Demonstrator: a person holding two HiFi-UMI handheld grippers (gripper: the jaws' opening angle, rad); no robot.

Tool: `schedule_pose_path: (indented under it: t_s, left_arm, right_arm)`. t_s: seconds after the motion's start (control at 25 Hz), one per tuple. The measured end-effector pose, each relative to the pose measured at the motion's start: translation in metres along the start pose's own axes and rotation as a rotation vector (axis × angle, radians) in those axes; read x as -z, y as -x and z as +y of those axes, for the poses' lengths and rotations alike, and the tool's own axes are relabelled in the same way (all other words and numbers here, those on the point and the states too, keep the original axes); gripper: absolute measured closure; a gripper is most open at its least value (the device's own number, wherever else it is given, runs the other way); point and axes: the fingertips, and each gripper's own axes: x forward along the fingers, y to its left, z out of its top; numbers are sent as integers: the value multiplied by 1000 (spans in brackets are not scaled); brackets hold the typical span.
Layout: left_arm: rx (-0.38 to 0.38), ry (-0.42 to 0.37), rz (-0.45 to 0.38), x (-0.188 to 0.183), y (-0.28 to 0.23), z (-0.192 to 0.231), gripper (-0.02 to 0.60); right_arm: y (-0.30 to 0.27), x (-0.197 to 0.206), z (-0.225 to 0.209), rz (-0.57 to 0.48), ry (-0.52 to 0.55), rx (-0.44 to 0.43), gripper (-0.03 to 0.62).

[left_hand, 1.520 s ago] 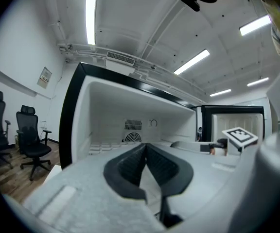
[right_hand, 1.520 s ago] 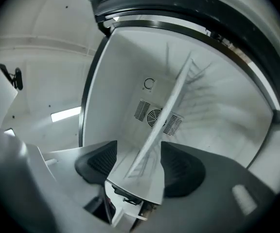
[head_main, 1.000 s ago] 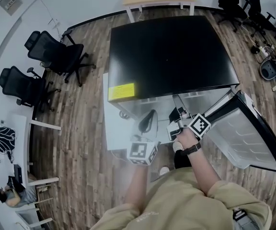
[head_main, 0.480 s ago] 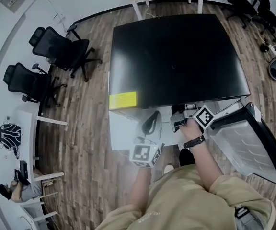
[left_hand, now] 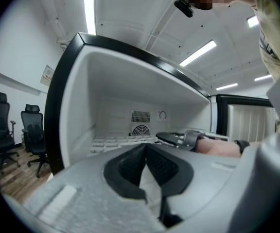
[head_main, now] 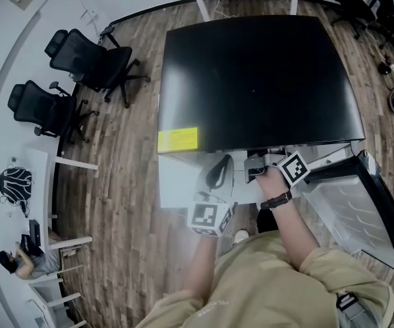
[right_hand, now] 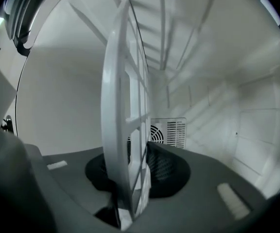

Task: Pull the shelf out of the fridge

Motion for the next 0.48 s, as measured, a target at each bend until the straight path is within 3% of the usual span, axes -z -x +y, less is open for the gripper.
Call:
schedule_pose_path:
  t_s: [0.16,0.28,0.48]
  left_arm:
    - [7,0,0,-3,4,-2,583]
    - [26,-6,0,-6,7,-8,583]
    - [32,-19,-11,-11,13,-18,583]
  right_arm:
    - [0,3,-3,30,2,43,513]
    - [1,5,-6,58,3,87,568]
    - [7,3,-7,39,-20,98,568]
